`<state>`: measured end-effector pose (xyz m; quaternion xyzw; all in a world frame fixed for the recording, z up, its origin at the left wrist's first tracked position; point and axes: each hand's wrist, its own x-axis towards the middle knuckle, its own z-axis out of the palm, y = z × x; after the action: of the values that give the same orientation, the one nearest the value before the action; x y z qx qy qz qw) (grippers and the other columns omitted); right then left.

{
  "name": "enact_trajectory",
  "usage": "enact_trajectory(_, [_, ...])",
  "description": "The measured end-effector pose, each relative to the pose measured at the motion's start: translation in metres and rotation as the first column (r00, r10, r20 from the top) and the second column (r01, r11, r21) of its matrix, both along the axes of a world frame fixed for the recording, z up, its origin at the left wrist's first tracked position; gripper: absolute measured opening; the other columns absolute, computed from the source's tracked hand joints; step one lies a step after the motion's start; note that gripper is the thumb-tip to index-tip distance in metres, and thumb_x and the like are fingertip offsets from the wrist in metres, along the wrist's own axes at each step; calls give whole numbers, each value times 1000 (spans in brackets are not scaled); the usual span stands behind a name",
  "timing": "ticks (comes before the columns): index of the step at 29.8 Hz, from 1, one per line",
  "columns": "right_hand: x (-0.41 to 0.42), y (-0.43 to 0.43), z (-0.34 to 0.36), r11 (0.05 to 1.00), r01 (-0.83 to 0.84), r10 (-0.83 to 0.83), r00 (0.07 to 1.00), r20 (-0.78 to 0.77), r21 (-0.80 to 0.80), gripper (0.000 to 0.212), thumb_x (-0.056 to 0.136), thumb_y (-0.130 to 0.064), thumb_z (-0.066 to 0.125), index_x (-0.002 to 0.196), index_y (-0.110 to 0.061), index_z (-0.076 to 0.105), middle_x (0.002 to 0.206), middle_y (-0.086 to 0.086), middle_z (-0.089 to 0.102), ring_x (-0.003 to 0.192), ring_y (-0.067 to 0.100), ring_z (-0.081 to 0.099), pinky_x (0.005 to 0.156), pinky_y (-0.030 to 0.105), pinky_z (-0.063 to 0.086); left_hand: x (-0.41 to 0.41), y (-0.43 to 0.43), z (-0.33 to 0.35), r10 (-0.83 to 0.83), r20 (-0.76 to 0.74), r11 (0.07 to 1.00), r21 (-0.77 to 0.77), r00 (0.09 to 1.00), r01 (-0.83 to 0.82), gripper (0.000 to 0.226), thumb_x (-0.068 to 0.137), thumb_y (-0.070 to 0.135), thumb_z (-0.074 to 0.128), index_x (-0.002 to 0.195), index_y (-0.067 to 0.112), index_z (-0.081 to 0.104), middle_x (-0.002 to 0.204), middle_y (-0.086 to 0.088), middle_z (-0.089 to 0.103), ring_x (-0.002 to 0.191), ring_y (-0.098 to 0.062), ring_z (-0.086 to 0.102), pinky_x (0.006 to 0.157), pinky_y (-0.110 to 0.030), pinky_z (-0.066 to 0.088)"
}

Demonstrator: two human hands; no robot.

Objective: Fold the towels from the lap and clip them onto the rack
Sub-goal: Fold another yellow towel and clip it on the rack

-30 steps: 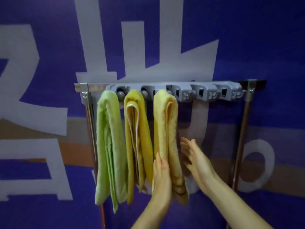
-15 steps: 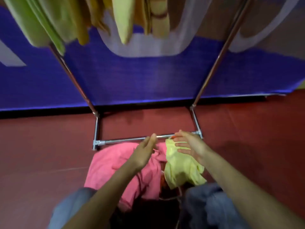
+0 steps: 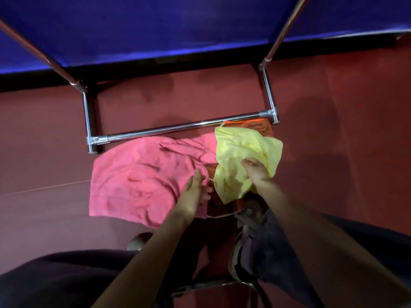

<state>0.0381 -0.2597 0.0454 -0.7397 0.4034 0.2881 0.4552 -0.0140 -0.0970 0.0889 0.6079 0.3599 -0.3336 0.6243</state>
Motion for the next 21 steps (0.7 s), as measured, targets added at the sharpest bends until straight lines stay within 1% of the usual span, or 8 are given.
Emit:
enact_trajectory(2, [3,-4,-21,1000,12,-12,999,-35,-19,37,87,-28,56,121,-14,53,132,15,48,99,27,54,72,21,46,3,0,-20,14,-28,1000,5,1000,-14,51,96,39,20,121,4,48,67,-2,52,44,-6,50,50,-21,31])
enact_trajectory(4, [-4,-9,-41,1000,9,-6,989,-145,19,44,86,-38,55,127,-23,48,141,11,39,120,30,45,99,34,40,1,1,-35,-3,-71,1000,8,998,3,51,96,39,19,121,5,48,69,-2,53,46,-8,52,50,-21,31])
enact_trajectory(5, [-8,-12,-52,998,9,2,981,-195,58,47,88,-39,50,131,-21,43,144,11,35,128,30,39,106,37,34,0,0,-41,-10,-92,1000,-1,996,10,51,96,40,18,121,6,48,71,-2,54,45,-7,52,48,-20,33])
enact_trajectory(9, [-22,-11,-68,937,294,-208,903,-376,186,57,90,-42,48,137,-12,36,147,7,34,133,27,34,112,42,27,-13,6,-53,-36,-135,999,-12,990,35,52,96,39,15,121,6,47,77,-5,54,61,-16,49,33,-11,40])
enact_trajectory(12, [-26,-2,-68,909,363,-296,909,-295,206,43,91,-29,51,128,-8,47,133,1,47,124,24,44,105,37,36,-22,12,-56,-40,-122,999,12,992,42,53,97,36,17,122,1,46,77,-6,54,63,-16,49,35,-8,40])
enact_trajectory(16, [-29,13,-50,933,327,-328,944,-14,153,32,87,-9,55,118,-2,56,123,19,57,112,30,56,93,36,46,-27,15,-45,-74,-56,996,46,996,76,46,98,32,23,122,0,45,79,-7,54,64,-15,50,37,-7,40])
enact_trajectory(19, [-30,30,-23,913,333,-359,930,79,235,24,86,-4,56,109,-3,62,106,18,60,72,14,63,53,19,50,-24,14,-30,-103,53,992,81,993,98,38,95,25,36,120,-2,46,91,-10,52,70,-14,49,49,-9,40])
enact_trajectory(21, [-26,42,8,874,359,-407,909,89,328,15,87,-8,57,99,-9,64,108,9,57,78,14,58,48,18,46,-21,15,-7,-102,118,990,104,988,90,35,94,22,43,124,4,45,101,-9,50,86,-17,48,66,-20,43])
